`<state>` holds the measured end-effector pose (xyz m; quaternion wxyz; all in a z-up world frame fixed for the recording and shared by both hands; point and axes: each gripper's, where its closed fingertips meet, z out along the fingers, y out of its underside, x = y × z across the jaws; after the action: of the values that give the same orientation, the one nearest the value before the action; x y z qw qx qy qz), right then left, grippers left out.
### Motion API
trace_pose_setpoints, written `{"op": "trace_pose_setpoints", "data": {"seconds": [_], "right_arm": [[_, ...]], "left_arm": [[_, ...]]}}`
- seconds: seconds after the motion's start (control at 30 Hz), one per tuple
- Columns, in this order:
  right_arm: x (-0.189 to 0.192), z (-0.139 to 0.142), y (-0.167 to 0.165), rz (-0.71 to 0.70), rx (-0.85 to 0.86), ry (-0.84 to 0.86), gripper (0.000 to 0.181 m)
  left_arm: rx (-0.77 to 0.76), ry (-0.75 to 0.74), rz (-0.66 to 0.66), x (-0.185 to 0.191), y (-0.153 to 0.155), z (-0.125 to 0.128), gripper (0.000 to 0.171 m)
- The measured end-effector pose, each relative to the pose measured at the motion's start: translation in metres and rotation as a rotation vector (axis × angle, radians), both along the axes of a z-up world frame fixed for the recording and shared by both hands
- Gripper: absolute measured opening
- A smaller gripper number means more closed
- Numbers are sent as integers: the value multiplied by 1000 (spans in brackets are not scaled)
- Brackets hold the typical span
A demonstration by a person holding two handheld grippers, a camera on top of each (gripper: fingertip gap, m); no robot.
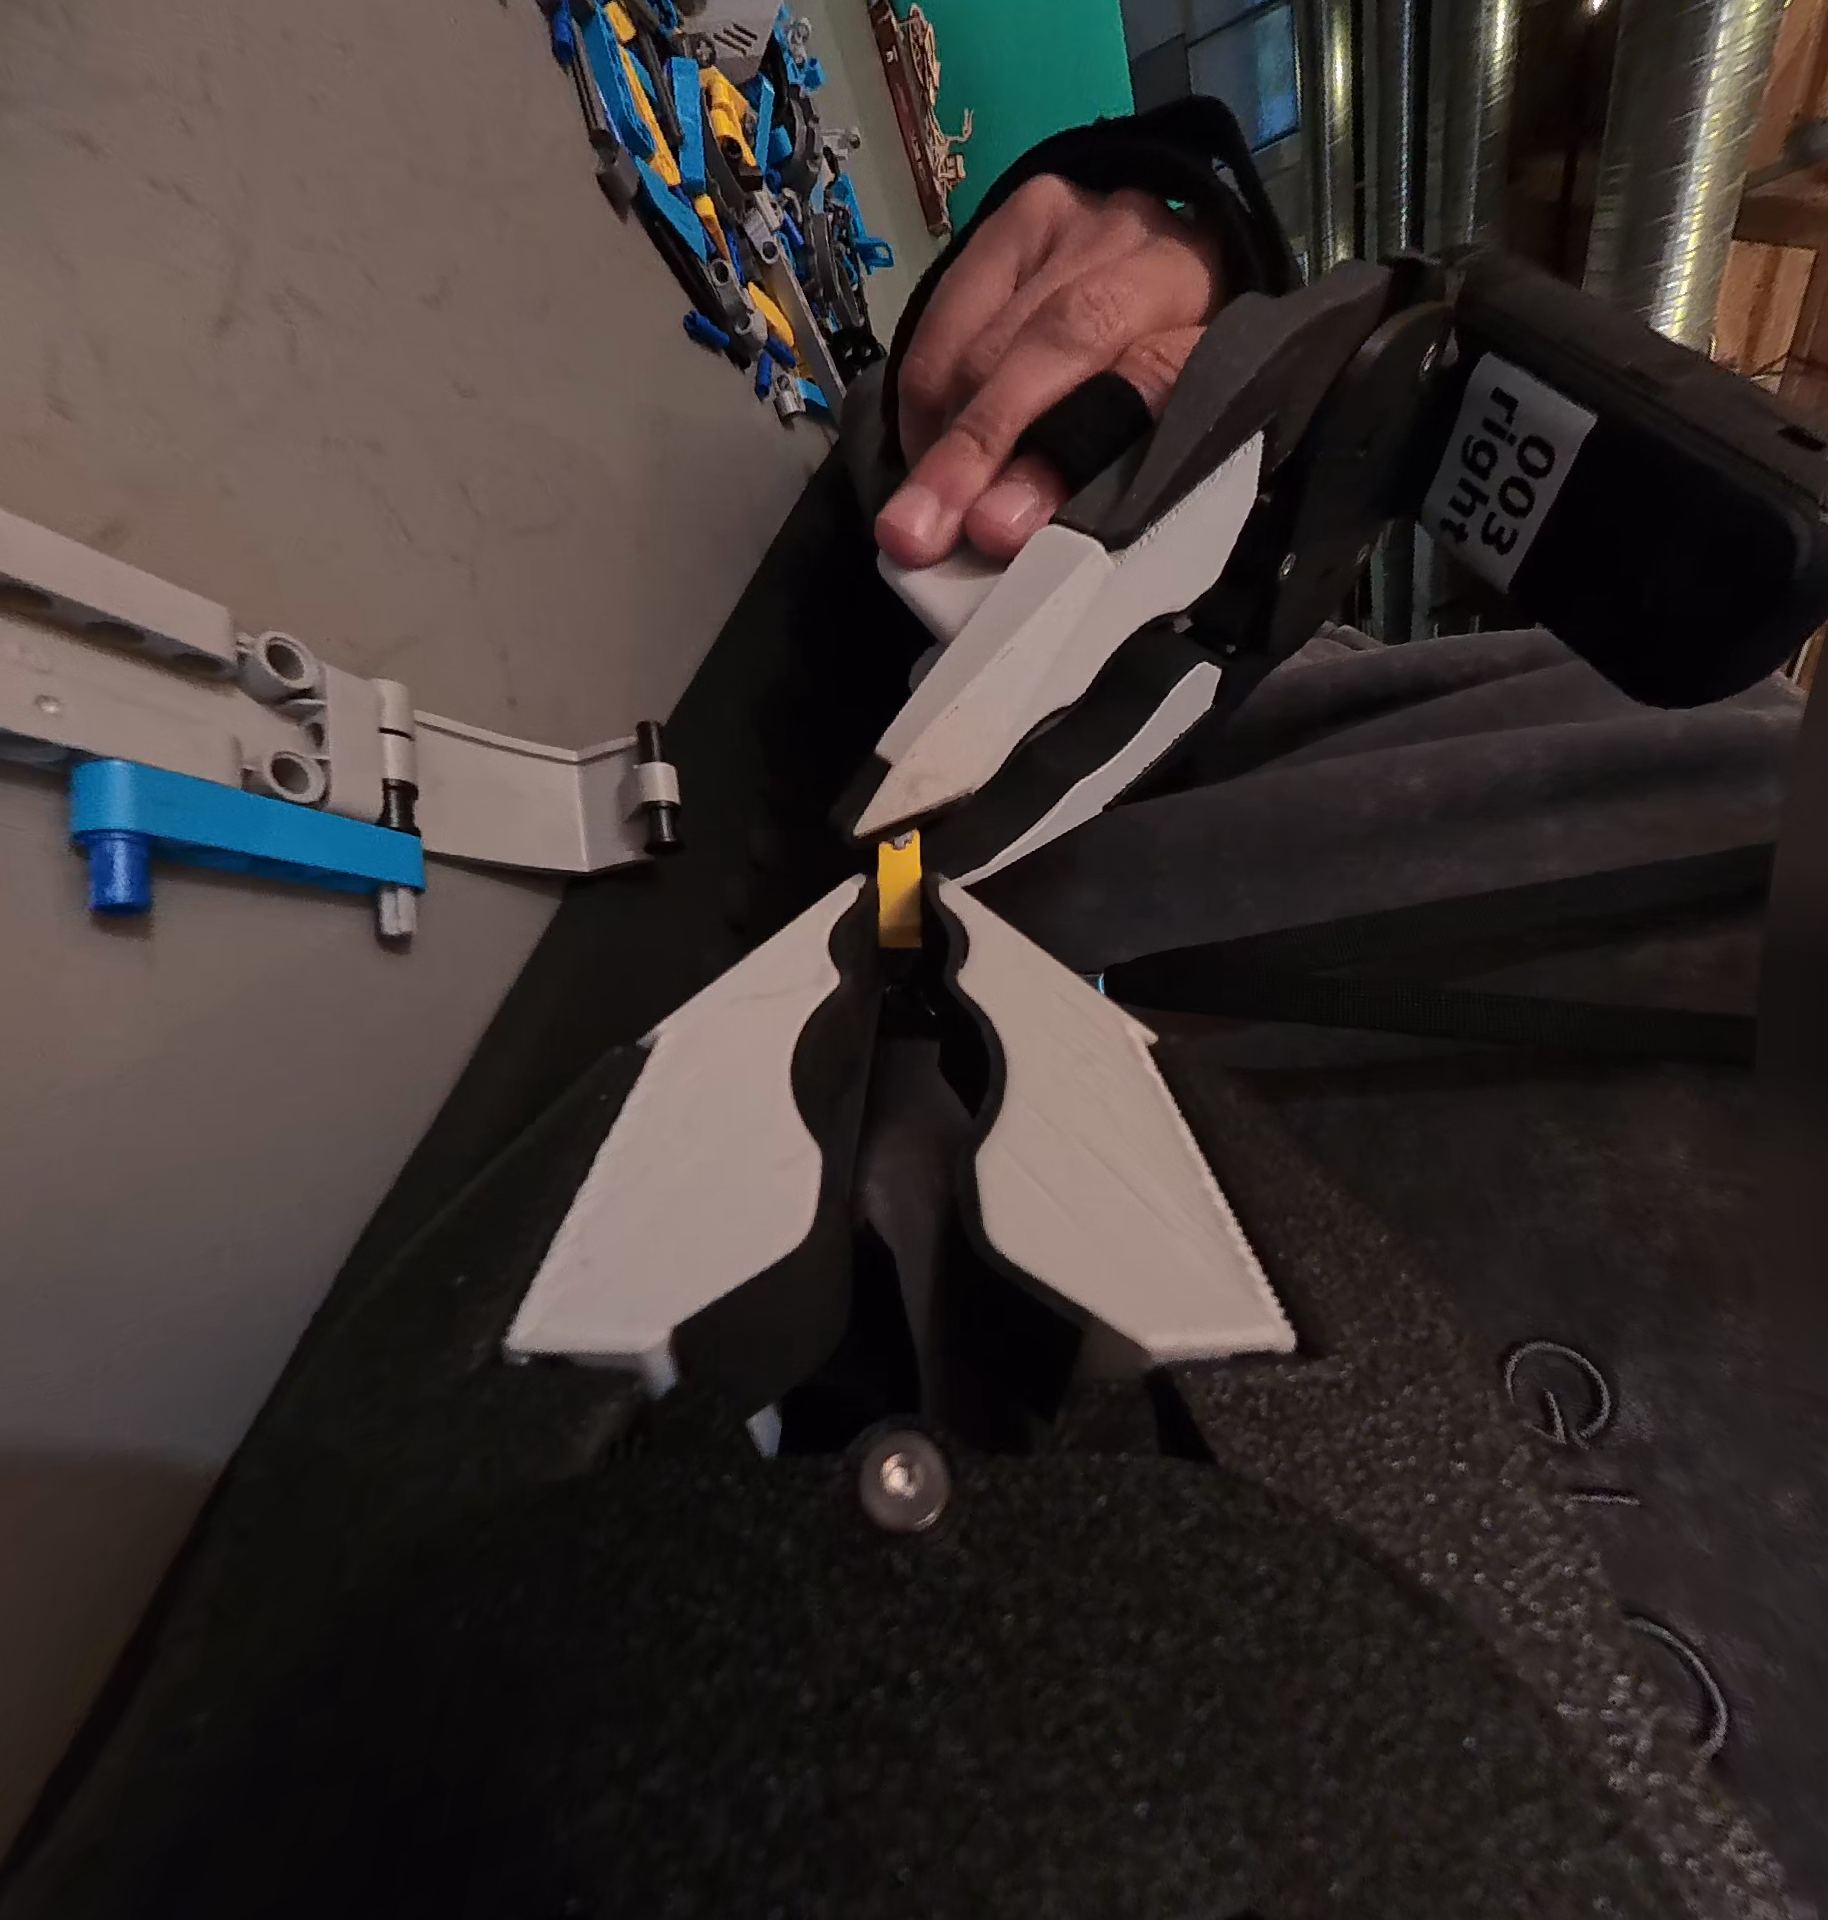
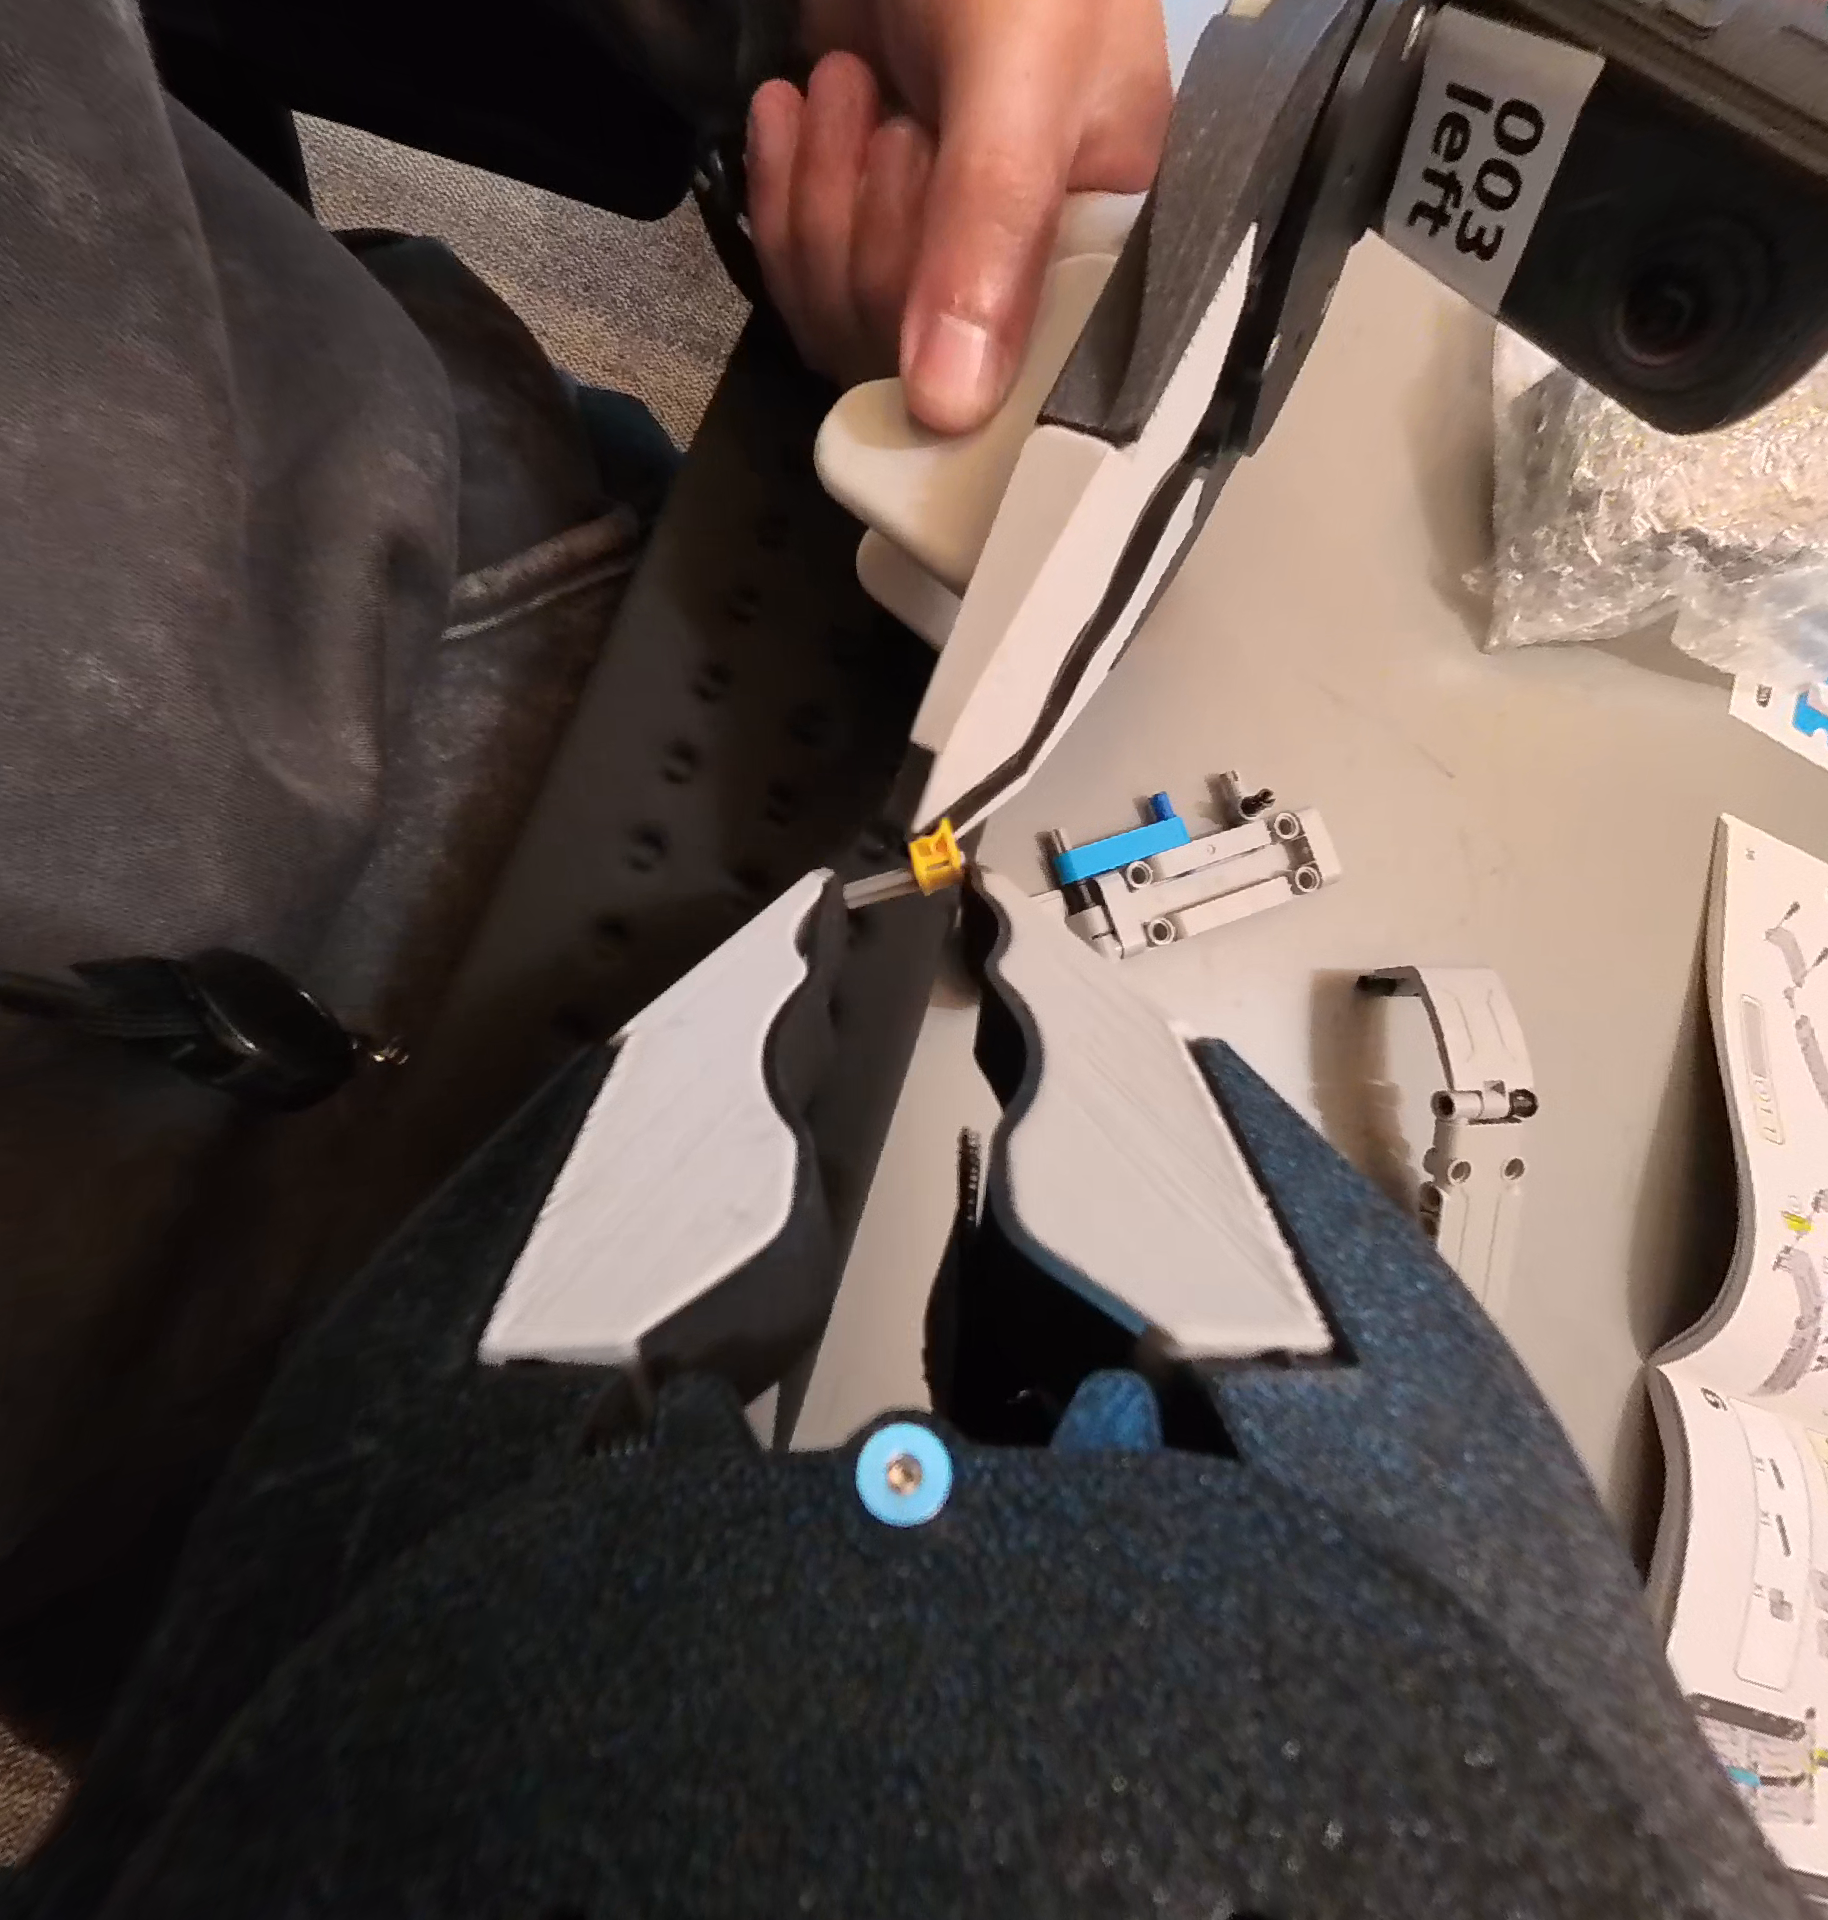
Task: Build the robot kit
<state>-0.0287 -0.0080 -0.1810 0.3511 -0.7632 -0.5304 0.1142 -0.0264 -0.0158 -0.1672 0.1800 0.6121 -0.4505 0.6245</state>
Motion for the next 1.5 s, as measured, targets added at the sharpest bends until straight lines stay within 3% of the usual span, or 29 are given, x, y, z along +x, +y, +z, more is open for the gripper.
{"op": "trace_pose_setpoints", "data": {"seconds": [0.7,0.77,0.9,1.07,1.17,1.27,1.5], "right_arm": [[-5,-5,-7,36,-86,78,18],[-7,-1,-8,50,-79,103,9],[-4,-4,-6,25,-94,115,9],[-2,-1,-4,20,-82,146,10],[7,-3,0,6,-43,110,22],[-1,8,-8,81,-25,150,34],[-11,1,-13,142,-54,56,24]], "left_arm": [[57,18,-54,-2,-11,-7,5],[62,10,-83,-4,-16,-6,6],[93,8,-52,-1,-14,-9,6],[48,-2,-45,-1,-11,-4,6],[-1,-3,-50,-2,-9,0,6],[-2,23,-103,-5,-16,-3,6],[47,84,-154,-9,-23,-15,6]]}}
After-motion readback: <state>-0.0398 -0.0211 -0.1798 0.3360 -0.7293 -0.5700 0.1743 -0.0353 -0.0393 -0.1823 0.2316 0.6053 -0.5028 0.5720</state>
